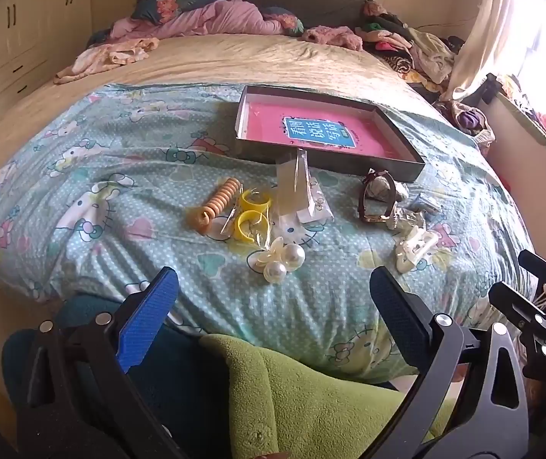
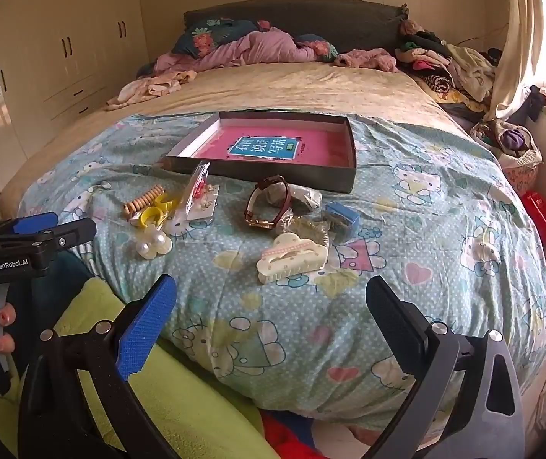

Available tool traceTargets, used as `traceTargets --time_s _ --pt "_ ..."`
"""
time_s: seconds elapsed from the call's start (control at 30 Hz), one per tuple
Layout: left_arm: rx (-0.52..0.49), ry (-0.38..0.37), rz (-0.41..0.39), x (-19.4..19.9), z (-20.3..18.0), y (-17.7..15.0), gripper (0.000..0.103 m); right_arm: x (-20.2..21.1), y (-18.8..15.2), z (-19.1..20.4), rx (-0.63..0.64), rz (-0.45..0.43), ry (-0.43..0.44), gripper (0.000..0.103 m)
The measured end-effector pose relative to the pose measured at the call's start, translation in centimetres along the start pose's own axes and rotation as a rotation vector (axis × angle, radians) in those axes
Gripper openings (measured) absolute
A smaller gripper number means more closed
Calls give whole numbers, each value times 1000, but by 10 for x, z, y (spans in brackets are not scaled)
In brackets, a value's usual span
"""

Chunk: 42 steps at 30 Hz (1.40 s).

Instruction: Organize jewelry

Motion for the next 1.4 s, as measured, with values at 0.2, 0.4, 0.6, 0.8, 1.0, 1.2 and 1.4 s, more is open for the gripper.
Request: traceTargets --time_s 0.2,0.4,0.6,0.8,1.0,1.2,1.4 --pt "-1 1 -3 0 0 0 94 2 2 -2 4 -12 1 99" --pt "-3 2 -6 1 -1 0 94 -1 1 3 8 -7 5 99" --pt "-5 1 -8 3 0 1 94 0 0 5 14 -6 7 99" --pt "-7 -1 -10 4 -2 4 94 0 -1 5 14 -5 7 99" --pt "-8 3 -12 6 -3 3 94 0 0 6 20 -4 9 99" --pt "-15 -9 -14 8 -8 6 94 0 0 6 21 -5 10 99" --pt "-14 -10 -16 9 -9 6 94 -1 -1 8 28 -6 12 99"
Point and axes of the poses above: each gripper's, at about its wrist camera, not at the fingertips, and x roughly against the way its jaws point, z to its left, y to its top, the point moved 2 cm from there along -x, roughly the way its jaws point, and after that the axes turned 2 degrees about -x, right-handed, at the moved point
